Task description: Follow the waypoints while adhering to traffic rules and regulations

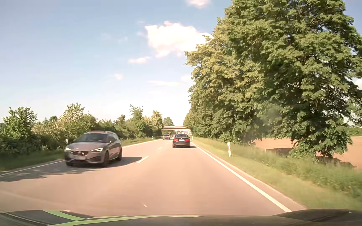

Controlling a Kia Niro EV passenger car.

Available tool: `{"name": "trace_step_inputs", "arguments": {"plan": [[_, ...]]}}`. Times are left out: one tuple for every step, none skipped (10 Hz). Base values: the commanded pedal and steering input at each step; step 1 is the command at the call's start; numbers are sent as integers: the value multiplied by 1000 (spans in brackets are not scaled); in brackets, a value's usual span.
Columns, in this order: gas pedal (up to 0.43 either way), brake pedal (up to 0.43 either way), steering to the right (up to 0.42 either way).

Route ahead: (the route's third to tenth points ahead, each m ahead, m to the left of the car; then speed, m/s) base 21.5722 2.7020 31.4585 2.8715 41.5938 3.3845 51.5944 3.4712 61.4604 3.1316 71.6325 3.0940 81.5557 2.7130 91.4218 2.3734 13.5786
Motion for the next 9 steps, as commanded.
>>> {"name": "trace_step_inputs", "arguments": {"plan": [[28, 0, 0], [28, 0, 0], [28, 0, 0], [28, 0, 0], [39, 0, 0], [47, 0, 0], [67, 0, 0], [79, 0, 0], [87, 0, 0]]}}
